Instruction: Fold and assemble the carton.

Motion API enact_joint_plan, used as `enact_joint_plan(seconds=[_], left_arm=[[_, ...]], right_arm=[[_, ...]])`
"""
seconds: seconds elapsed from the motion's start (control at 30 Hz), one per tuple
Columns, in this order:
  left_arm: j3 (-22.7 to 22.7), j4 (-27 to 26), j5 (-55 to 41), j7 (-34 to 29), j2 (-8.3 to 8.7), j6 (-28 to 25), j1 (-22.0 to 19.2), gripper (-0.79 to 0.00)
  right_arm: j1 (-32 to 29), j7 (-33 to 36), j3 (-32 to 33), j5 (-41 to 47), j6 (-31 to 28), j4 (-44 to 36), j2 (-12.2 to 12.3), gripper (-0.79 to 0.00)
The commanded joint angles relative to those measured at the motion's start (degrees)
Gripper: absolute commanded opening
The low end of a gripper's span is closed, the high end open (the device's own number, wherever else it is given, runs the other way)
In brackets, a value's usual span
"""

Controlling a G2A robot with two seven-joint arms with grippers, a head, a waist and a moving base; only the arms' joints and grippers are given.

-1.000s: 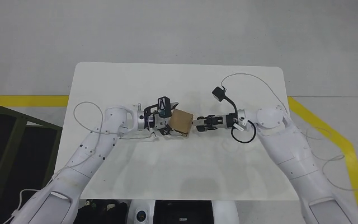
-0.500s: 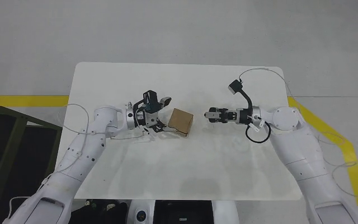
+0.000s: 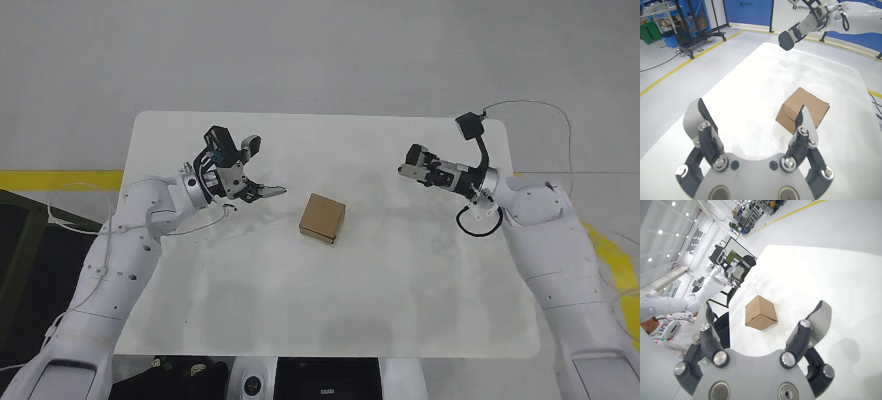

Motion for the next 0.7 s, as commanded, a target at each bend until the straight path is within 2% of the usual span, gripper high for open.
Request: enact_joint_plan(seconds=[0.0,0.23,0.5,0.67], left_arm=[[-1.3,0.3,-0.1,-0.8,0.26,0.3,-0.6,0.0],[-4.9,1.5,-2.6,-4.2,0.95,0.9,-2.3,0.0],[-7.6,0.9,-5.3,-7.8,1.59,1.6,-3.1,0.0],[-8.4,0.2,-7.0,-8.4,1.74,2.7,-2.8,0.0]], right_arm=[[0.5,-3.2,0.7,-4.2,-1.4,0.1,0.1,0.0],[-0.3,-15.1,4.5,-20.6,-2.0,-4.5,0.9,0.0],[-3.6,-25.0,8.7,-35.3,3.9,-11.2,1.7,0.0],[-5.8,-28.8,10.3,-39.7,6.7,-14.5,2.0,0.0]])
